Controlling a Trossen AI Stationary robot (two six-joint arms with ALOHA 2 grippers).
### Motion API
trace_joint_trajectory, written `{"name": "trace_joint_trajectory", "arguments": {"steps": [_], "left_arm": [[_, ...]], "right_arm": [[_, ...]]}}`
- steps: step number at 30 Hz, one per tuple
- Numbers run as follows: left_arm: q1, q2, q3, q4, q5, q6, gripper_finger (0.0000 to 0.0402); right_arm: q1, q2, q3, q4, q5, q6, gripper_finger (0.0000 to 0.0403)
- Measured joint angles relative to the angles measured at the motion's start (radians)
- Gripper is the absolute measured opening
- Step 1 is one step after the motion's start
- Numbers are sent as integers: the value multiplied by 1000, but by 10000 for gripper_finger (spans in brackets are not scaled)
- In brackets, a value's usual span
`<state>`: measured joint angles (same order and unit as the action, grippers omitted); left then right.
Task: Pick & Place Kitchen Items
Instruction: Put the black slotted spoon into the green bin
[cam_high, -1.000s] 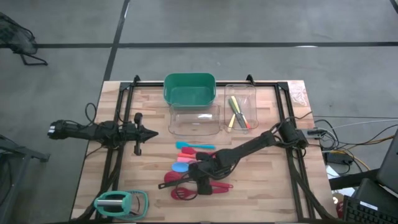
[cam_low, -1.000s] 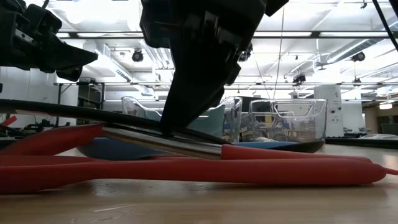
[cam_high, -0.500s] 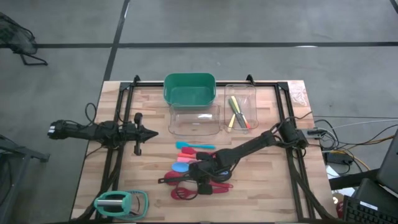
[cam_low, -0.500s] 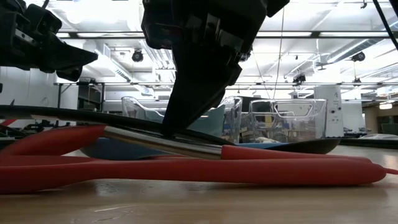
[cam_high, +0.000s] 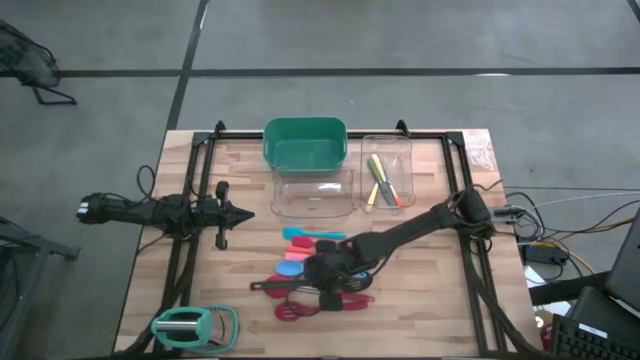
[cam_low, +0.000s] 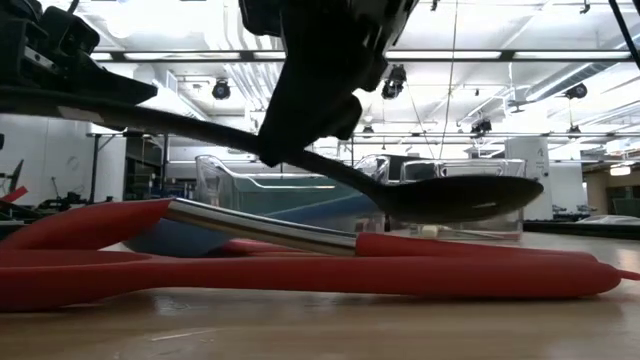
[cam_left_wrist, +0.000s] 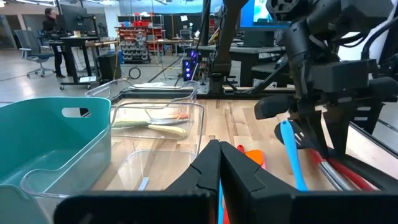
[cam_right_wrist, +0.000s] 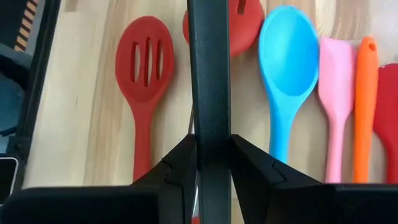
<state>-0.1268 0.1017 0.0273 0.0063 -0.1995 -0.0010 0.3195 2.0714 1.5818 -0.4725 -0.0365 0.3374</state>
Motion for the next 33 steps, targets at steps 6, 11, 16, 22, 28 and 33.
{"name": "trace_joint_trajectory", "arguments": {"steps": [6,11,16,22,28,33], "left_arm": [[0,0,0,0,0,0,10],[0,0,0,0,0,0,10],[0,0,0,0,0,0,10],[0,0,0,0,0,0,10],[0,0,0,0,0,0,10],[0,0,0,0,0,0,10]], "right_arm": [[0,-42,1,-1,-1,0,73],[-1,-76,1,-4,-1,7,83],[-5,-117,1,-90,15,7,72],[-14,-168,2,-149,68,12,83],[-36,-194,2,-153,189,-61,76],[-102,-203,2,-153,305,-126,72]]}}
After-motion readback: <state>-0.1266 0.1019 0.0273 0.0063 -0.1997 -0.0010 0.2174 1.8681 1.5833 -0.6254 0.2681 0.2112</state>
